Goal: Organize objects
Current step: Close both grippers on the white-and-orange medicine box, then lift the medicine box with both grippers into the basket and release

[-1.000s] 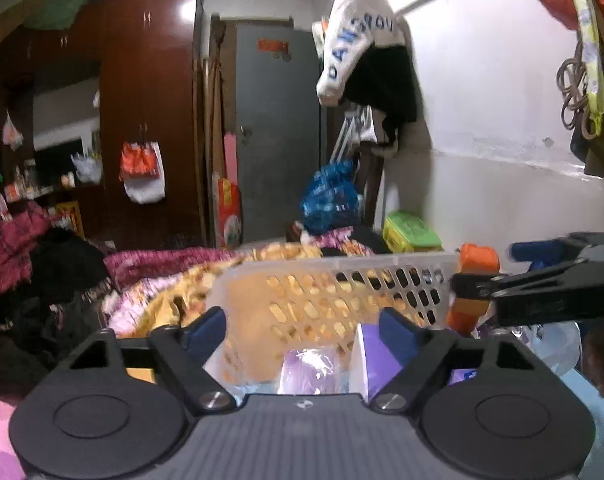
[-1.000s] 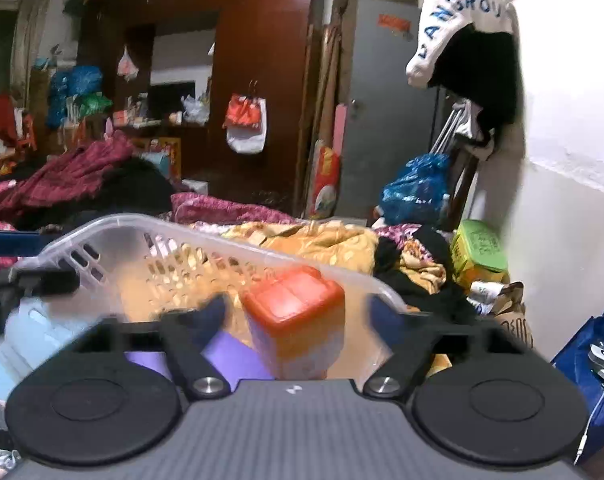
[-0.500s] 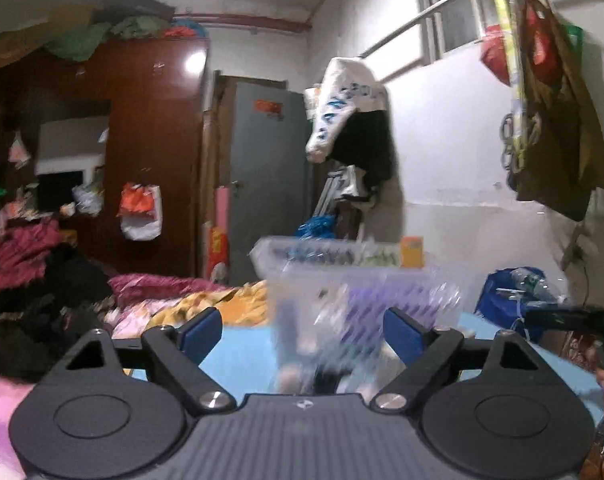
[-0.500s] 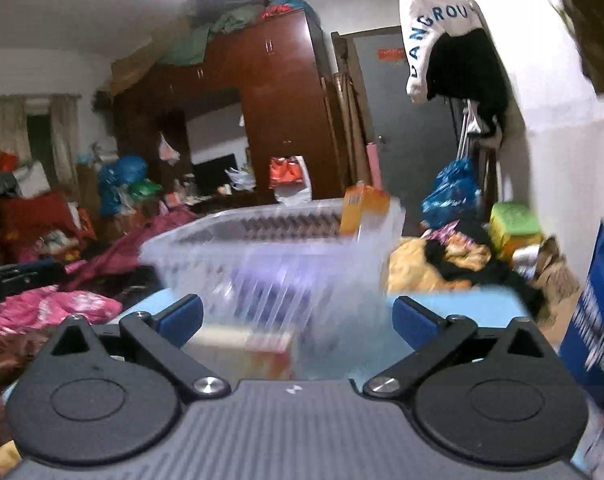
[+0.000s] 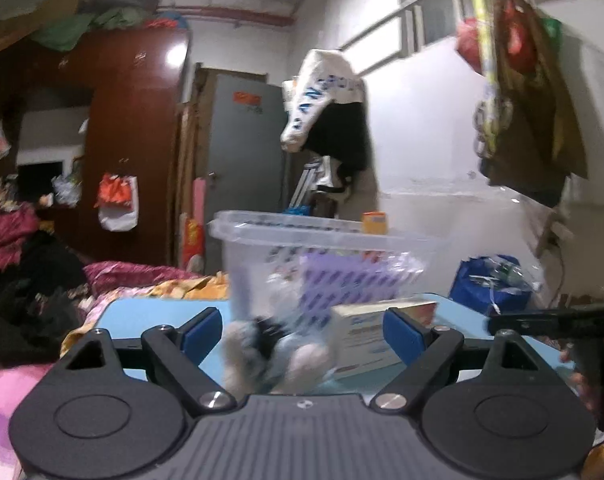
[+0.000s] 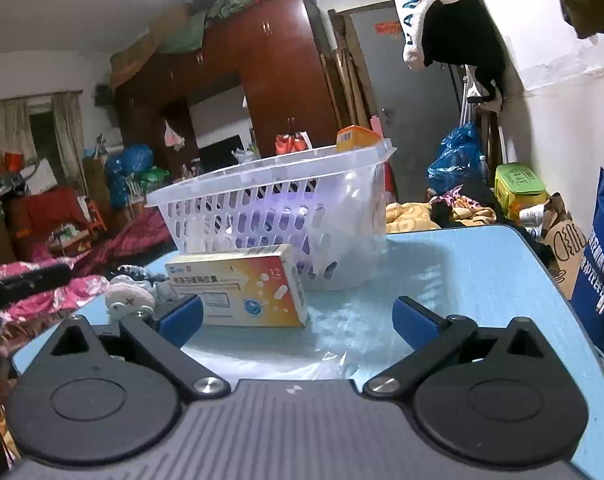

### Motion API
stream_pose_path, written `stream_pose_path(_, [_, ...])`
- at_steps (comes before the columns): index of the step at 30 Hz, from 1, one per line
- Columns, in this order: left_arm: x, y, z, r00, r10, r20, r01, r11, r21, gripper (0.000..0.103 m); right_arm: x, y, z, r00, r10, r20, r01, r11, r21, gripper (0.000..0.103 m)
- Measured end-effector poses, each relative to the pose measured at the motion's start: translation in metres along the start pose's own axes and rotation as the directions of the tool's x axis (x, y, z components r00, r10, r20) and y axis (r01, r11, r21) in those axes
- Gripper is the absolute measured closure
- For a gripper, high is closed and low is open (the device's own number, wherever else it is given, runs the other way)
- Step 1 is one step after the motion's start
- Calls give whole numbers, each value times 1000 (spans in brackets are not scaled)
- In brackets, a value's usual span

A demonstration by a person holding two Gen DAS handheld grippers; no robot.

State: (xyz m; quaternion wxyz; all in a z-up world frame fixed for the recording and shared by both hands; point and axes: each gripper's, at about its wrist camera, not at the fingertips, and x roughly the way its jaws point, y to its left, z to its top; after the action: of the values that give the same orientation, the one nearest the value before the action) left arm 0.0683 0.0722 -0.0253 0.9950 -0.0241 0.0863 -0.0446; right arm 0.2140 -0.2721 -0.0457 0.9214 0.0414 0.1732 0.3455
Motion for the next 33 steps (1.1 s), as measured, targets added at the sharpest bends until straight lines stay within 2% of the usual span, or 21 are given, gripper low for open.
stream_pose_path(2, [13,-14,4,1000,-14,-18,14,1000,25,13,7,2,6,1000,3,1,-3,999,-38,0])
stream_pose_path(5, [38,-30,8,996,-56,-71,60,997,49,13,26,1,18,999,7,-43,-10,997,-80,1])
stream_pose_path(9, [70,-38,7,987,-43,-154,55,996,76,20,50,-6,26,995,24,-97,-33,995,-91,16])
stream_pose_path(12, [86,-35,4,979,-28,-204,44,996,75,26,64,-7,26,990,38,-134,-55,990,-128,20])
stream_pose_path(14, [93,-33,0,974,-18,-226,39,996,85,31,69,-8,25,987,59,-150,-81,986,-145,26])
stream_pose_path(16, [96,-30,0,973,-19,-230,40,995,88,32,74,-8,25,981,79,-175,-106,983,-153,35])
stream_pose_path(19, [100,-31,1,971,-30,-238,58,992,112,34,84,-8,26,974,101,-203,-134,979,-155,39])
stream_pose_path(21, [106,-34,2,967,-32,-254,65,990,124,41,84,-9,27,973,117,-197,-150,976,-159,41])
stream_pose_path(22, [109,-35,3,964,-40,-264,74,990,120,48,85,-9,28,973,120,-199,-154,974,-164,48])
stream_pose_path(23, [111,-36,2,961,-47,-272,81,990,115,53,85,-7,27,971,119,-207,-155,973,-172,51])
stream_pose_path(24, [112,-37,2,961,-44,-273,79,990,117,55,85,-5,27,970,117,-213,-156,971,-179,55])
stream_pose_path(27, [109,-41,3,965,-30,-261,67,988,137,63,82,0,25,974,88,-209,-134,967,-217,55])
stream_pose_path(33, [100,-46,4,978,-24,-206,57,986,157,65,71,10,23,986,62,-154,-99,964,-246,56])
